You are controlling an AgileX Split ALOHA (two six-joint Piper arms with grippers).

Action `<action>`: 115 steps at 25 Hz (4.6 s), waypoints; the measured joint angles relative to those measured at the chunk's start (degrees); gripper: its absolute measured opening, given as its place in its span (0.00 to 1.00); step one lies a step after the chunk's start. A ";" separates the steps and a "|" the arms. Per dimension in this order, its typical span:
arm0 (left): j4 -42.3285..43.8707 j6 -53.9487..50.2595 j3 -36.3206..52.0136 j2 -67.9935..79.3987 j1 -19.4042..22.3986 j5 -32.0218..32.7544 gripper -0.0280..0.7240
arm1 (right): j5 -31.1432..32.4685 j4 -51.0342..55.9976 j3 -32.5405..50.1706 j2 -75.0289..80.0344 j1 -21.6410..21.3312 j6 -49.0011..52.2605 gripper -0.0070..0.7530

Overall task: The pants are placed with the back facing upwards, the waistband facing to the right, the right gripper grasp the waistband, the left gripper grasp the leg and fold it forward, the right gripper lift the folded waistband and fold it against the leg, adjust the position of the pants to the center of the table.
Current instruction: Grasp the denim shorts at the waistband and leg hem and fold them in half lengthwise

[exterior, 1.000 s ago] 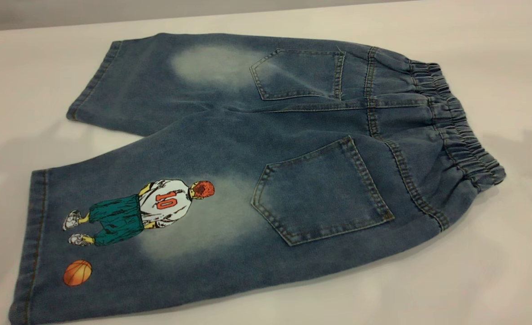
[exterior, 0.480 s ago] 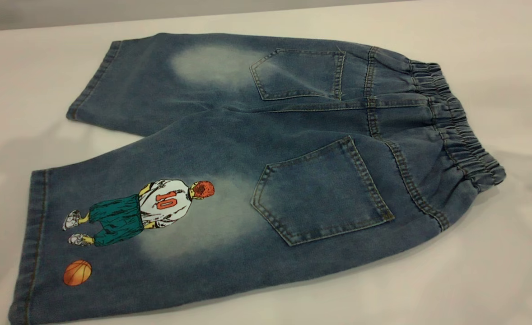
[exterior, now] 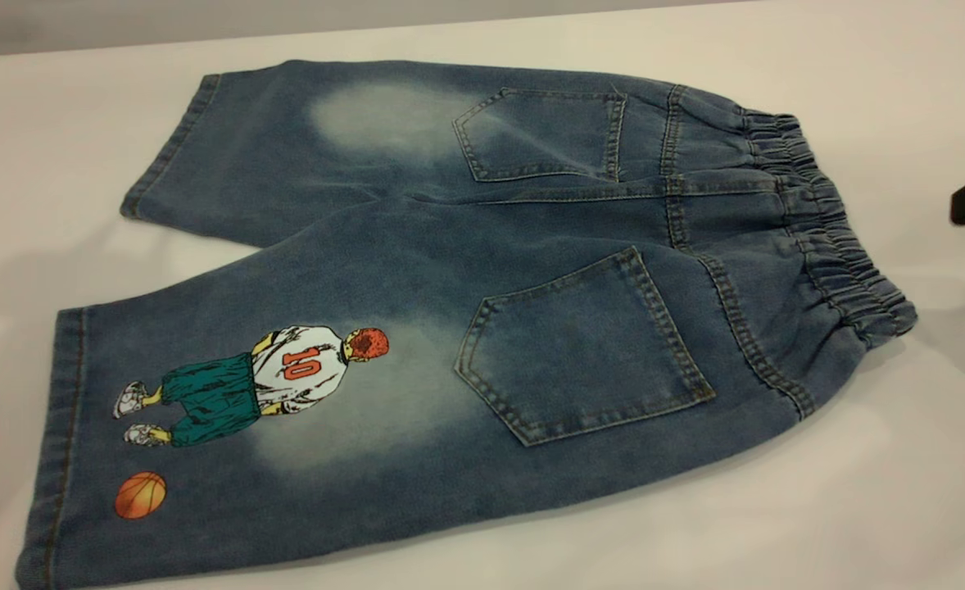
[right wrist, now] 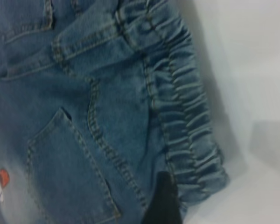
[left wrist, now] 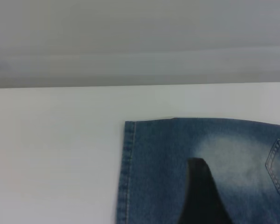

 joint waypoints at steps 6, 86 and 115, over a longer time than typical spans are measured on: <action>0.00 0.00 0.00 0.00 0.00 0.05 0.57 | 2.39 6.07 -0.29 7.24 0.00 -8.46 0.73; -7.21 1.37 19.40 0.00 -6.29 23.59 0.57 | 13.33 8.45 -9.52 10.15 5.15 -10.98 0.06; -13.96 7.72 28.35 18.20 -6.29 14.03 0.57 | 13.38 8.22 -9.52 10.15 5.20 -11.14 0.06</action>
